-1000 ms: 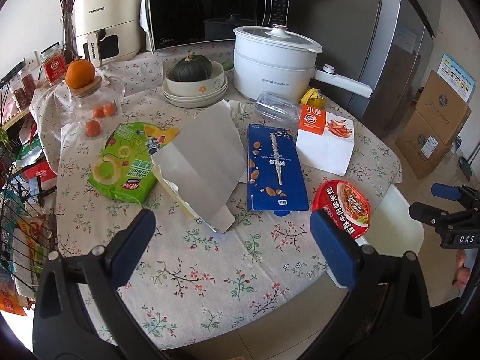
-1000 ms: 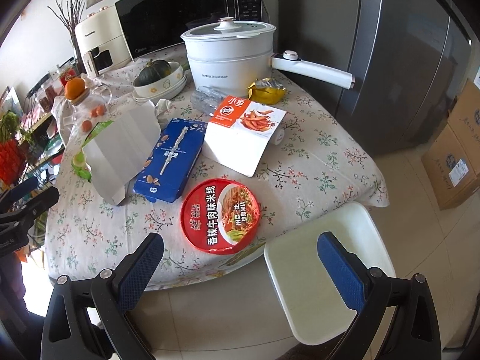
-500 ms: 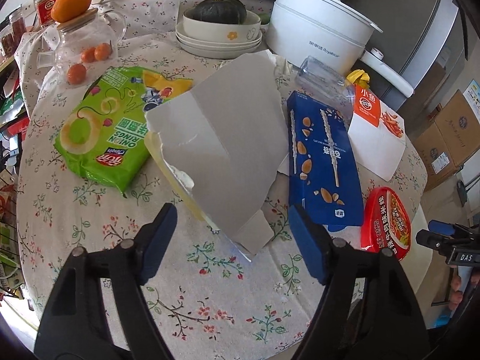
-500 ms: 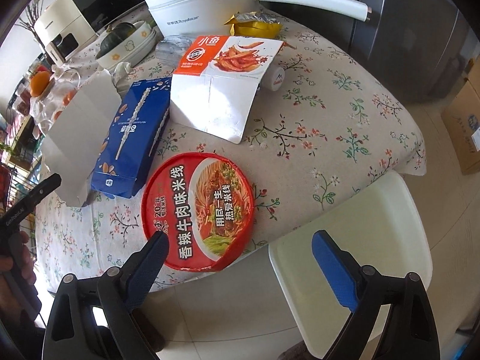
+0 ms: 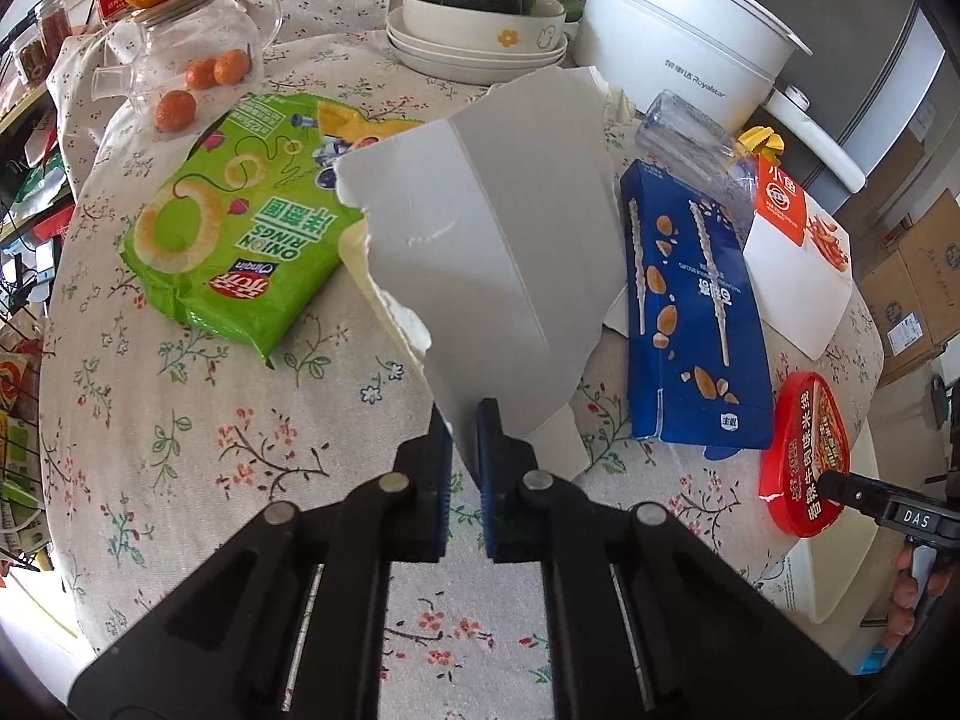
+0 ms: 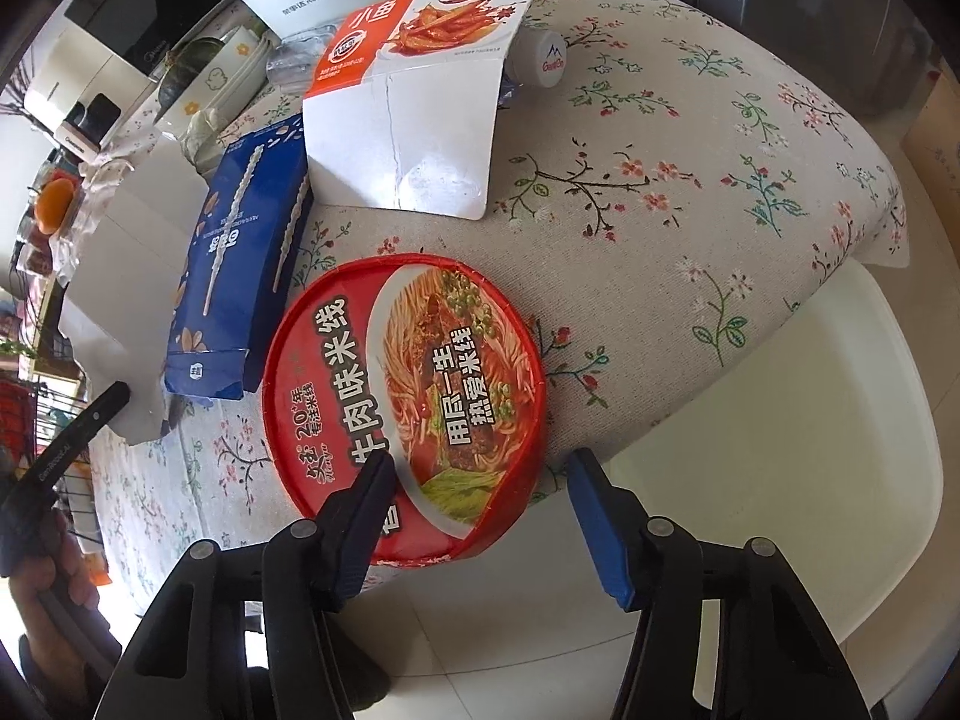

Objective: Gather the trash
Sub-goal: 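Grasp the red noodle bowl with the right tool while the left grasps white paper, then carry the bowl and paper to the white bin and release both, then grasp the beige snack bag with the left tool while the right grasps the blue box, then carry the beige bag with the left tool while the right carries the blue box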

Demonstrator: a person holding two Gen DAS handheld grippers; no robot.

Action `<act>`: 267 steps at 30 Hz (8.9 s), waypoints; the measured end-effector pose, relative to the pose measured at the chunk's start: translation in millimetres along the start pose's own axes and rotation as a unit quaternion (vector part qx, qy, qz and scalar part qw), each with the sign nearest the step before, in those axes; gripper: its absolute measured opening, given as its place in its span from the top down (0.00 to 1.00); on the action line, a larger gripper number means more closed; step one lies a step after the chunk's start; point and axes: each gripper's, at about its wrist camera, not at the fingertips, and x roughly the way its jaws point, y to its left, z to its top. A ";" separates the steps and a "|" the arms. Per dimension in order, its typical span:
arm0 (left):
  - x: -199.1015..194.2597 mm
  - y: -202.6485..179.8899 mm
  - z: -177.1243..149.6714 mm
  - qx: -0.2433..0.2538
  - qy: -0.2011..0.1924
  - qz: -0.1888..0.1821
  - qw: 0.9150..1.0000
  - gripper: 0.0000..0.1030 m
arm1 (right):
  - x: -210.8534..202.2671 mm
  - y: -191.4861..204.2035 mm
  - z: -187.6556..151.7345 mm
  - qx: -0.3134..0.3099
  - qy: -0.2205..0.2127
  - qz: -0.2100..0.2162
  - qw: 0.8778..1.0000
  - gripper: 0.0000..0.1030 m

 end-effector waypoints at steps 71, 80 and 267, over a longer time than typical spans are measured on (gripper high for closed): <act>-36.9 -275.2 -119.9 0.281 0.011 -0.169 0.945 0.99 | -154.1 -238.8 -91.6 0.171 -0.162 -0.046 0.971 0.84; -45.7 -262.9 -107.3 0.259 -0.046 -0.121 0.957 0.23 | -151.3 -235.8 -89.3 0.169 -0.159 -0.049 0.971 0.84; -108.3 -18.9 -29.1 0.046 -0.097 -0.128 0.986 1.00 | -21.0 76.0 -42.3 -0.382 -0.033 -0.080 0.920 0.09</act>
